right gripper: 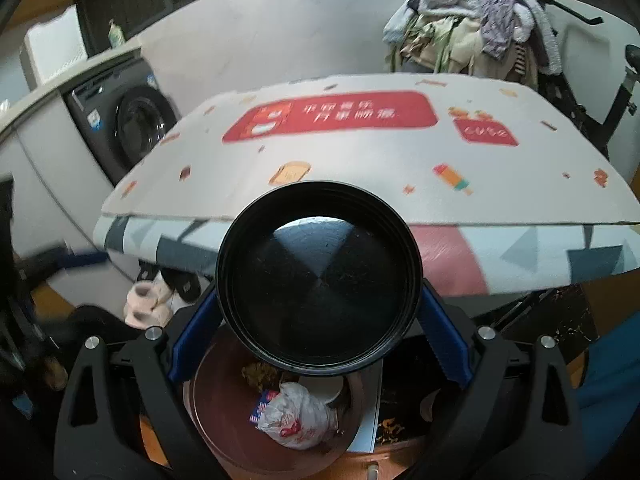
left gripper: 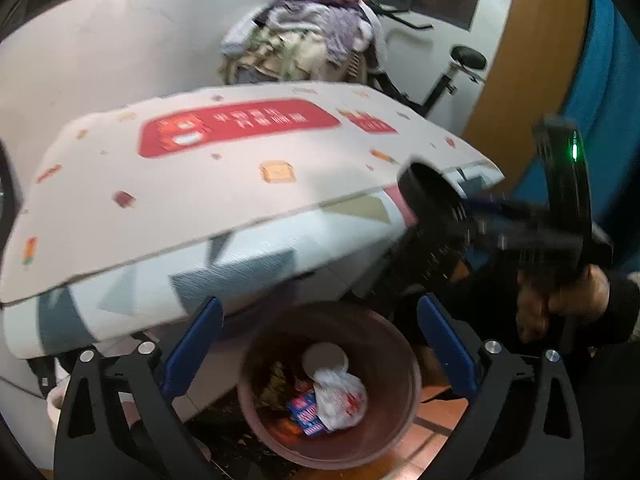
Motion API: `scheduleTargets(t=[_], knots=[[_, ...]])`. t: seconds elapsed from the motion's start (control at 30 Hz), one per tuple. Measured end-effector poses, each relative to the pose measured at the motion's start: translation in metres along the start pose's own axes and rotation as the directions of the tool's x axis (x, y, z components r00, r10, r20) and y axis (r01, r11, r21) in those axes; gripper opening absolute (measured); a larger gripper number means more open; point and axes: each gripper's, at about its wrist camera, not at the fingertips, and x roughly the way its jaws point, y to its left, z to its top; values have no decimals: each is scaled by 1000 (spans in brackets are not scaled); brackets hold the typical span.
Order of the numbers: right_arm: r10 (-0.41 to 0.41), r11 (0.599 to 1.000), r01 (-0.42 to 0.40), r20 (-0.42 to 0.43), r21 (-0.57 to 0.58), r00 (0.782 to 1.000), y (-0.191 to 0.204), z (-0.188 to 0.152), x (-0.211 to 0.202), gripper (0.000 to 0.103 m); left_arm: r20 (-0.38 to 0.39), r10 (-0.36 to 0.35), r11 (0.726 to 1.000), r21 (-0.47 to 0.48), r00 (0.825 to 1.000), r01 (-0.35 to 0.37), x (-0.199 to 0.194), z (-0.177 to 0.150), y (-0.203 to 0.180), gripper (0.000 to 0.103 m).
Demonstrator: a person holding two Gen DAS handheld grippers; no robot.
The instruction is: Collect trash
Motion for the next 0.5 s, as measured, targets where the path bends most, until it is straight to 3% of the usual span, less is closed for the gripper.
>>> scheduleTargets(t=[0.17, 0.5], knots=[[42, 999, -44, -58, -20, 997, 14, -13, 16, 91, 52, 84, 996, -21, 995, -83, -15, 9, 13, 97], [68, 991, -86, -165, -104, 984, 43, -33, 39, 92, 78, 139, 987, -90, 987, -132, -27, 7, 35, 97]])
